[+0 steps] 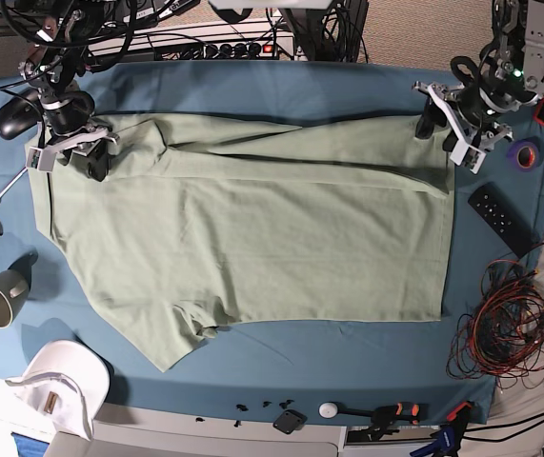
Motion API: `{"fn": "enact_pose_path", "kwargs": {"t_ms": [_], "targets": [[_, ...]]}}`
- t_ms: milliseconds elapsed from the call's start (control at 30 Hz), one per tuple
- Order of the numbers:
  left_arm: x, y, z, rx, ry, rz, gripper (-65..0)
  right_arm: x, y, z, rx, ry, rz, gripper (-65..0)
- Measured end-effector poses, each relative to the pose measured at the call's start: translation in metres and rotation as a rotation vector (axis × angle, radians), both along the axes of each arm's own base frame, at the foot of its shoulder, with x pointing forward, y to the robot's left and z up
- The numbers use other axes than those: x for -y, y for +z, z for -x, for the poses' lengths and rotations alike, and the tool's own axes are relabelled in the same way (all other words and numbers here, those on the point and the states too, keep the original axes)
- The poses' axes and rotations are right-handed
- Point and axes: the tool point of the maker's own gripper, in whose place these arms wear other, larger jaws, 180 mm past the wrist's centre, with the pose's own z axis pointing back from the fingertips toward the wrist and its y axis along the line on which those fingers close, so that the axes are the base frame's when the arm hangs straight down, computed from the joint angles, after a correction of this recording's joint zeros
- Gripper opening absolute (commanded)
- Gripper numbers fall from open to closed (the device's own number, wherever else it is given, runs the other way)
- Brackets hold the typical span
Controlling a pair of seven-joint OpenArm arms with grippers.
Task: Fold the T-shirt properly
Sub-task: 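Regrasp the shoulder corners with both grippers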
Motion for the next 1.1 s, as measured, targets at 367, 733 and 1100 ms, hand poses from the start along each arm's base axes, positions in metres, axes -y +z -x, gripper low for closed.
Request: {"fn": "enact_pose_path", "kwargs": {"t_ms": [367,733,1100], "targets": [[-0.019,-0.004,0.001,-0.015,0.004,-0.096,-32.6,0.055,0.044,0.028,-0.009,-0.124,0.105,-35.9],[-0.019,-0.004,0.002,-0.015,0.004,-0.095,-32.6,0.059,0.009,0.092,-0.159,-0.245,-0.007,-35.9],[-0.02,-0.006,0.005,-0.039,0.002,-0.101,-32.6,0.052,-0.018,0.102,-0.126,-0.352,-0.19,-35.9]]}}
